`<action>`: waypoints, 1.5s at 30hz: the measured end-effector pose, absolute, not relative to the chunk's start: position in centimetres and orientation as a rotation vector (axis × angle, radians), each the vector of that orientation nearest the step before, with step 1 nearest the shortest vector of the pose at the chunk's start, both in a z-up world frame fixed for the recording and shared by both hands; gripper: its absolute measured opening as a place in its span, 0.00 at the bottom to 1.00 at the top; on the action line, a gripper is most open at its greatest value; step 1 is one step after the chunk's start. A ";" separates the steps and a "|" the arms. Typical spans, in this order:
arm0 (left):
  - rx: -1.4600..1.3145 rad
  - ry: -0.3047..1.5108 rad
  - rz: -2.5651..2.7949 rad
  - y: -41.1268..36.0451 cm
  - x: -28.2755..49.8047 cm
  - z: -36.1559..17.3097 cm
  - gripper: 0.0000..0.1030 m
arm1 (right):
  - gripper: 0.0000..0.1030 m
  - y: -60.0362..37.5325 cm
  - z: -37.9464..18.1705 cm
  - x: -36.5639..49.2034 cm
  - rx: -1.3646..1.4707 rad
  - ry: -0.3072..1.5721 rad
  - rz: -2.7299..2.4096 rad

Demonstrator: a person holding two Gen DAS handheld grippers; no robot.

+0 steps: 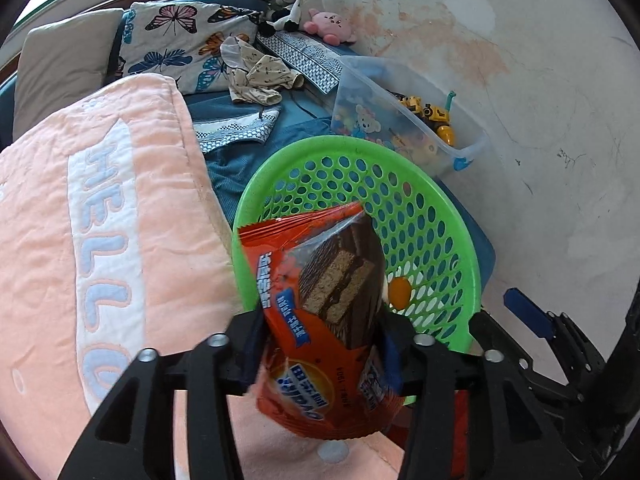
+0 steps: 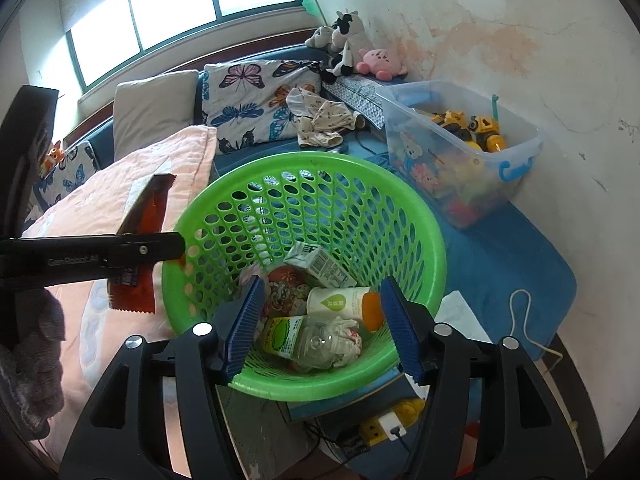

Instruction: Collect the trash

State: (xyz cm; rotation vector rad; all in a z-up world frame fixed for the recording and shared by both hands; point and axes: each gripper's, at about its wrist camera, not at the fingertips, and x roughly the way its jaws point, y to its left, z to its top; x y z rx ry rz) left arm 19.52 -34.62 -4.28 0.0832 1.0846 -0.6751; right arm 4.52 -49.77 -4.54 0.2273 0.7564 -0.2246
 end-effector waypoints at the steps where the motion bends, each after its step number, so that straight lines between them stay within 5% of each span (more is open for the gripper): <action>1: 0.081 1.085 -0.680 -34.6 19.5 -4.4 0.49 | 0.61 -49.7 -4.6 4.5 0.230 0.756 -0.222; 15: 0.049 1.037 -0.717 -33.3 19.1 -3.1 0.80 | 0.62 -49.0 -3.9 3.6 0.227 0.731 -0.221; 45: 0.052 0.883 -0.538 -22.2 15.8 1.1 0.87 | 0.74 -42.1 -1.2 2.5 0.203 0.659 -0.074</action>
